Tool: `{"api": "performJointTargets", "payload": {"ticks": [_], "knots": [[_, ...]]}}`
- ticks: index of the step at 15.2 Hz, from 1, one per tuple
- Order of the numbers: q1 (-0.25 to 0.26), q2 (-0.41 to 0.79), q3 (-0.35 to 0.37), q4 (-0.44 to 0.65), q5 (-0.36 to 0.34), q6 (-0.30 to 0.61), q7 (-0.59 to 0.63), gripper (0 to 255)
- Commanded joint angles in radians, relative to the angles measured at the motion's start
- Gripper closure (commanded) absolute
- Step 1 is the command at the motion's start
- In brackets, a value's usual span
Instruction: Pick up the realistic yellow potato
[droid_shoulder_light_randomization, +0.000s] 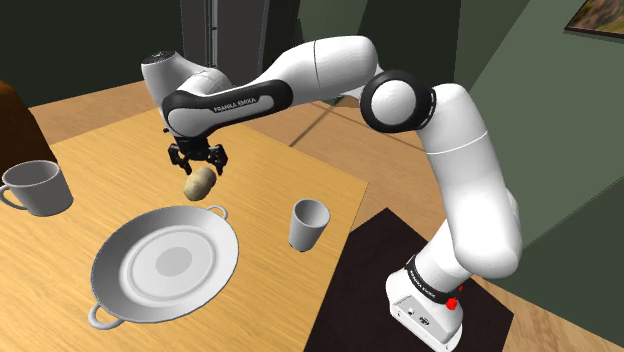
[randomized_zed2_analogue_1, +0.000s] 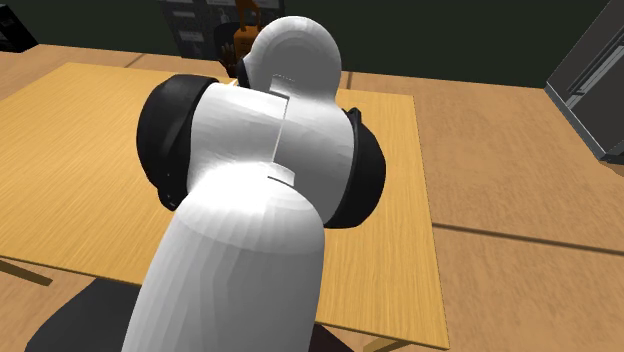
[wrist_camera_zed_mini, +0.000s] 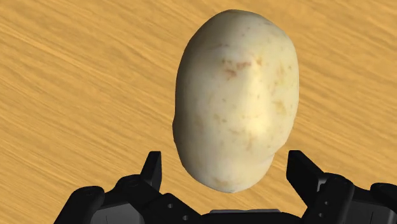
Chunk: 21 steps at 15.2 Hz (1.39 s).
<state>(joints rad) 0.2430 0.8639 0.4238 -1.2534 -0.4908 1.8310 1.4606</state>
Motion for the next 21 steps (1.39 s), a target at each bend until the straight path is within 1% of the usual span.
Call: {"api": "performJointTargets", "payload": {"ticks": [1, 2, 11, 21], "knots": [[0.0, 0.005, -0.001, -0.004, -0.002, 0.009, 0.003, 0], [0.002, 0.008, -0.002, 0.001, -0.002, 0.007, 0.003, 255], [0.0, 0.005, -0.001, -0.004, -0.002, 0.008, 0.003, 255], [-0.002, -0.055, 0.015, 0.03, 0.02, -0.08, -0.02, 255]]}}
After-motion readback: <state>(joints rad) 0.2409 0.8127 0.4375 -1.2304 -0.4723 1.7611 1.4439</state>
